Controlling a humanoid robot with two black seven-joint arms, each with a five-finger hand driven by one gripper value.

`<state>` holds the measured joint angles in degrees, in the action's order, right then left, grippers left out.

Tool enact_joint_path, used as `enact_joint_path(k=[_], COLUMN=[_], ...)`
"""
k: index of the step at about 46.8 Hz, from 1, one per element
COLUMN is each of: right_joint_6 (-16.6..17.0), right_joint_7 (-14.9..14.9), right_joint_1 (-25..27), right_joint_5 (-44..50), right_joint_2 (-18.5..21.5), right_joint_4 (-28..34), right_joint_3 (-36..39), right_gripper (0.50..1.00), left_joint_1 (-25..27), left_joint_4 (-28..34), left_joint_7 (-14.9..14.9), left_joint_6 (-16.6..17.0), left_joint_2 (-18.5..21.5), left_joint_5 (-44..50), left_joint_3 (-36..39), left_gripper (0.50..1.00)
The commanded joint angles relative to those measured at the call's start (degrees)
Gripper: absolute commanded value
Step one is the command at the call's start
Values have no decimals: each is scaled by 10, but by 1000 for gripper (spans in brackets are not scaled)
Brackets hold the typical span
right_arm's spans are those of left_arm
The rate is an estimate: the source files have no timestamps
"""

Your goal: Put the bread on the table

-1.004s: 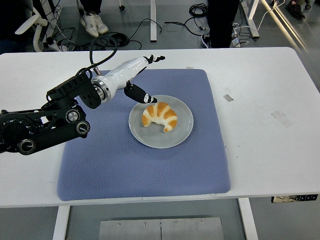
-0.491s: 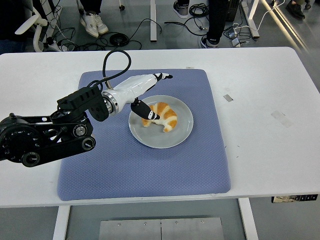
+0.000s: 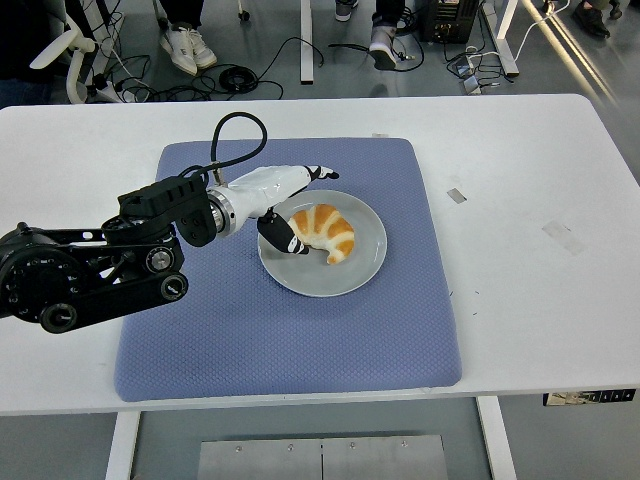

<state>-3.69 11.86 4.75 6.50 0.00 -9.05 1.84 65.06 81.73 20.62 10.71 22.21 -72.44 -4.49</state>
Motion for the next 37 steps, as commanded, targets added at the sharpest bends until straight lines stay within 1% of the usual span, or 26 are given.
enact_joint_path(k=[1,12,16,27,37], right_joint_6=[0,0,0,0,0], right_joint_7=[0,0,0,0,0], right_joint_1=[0,0,0,0,0], right_joint_5=[0,0,0,0,0], right_joint_2=[0,0,0,0,0], right_joint_4=[0,0,0,0,0], right_joint_3=[0,0,0,0,0], right_gripper=[1000,1000,1000,1000,1000], left_joint_1=[2,2,2,4,3], left_joint_4=[-2,-25,-27,-35,-40], left_joint_7=[-1,-1,-3,-3,-2], left_joint_6=[-1,-2,-2,-3,-14], left_joint_2=[-1,-21,-22,-29,-31], left_joint_5=[-7,-8,-8,-7,-7], left_joint_3=[4,5,4,4,4], left_gripper=[957,963,971,971,968])
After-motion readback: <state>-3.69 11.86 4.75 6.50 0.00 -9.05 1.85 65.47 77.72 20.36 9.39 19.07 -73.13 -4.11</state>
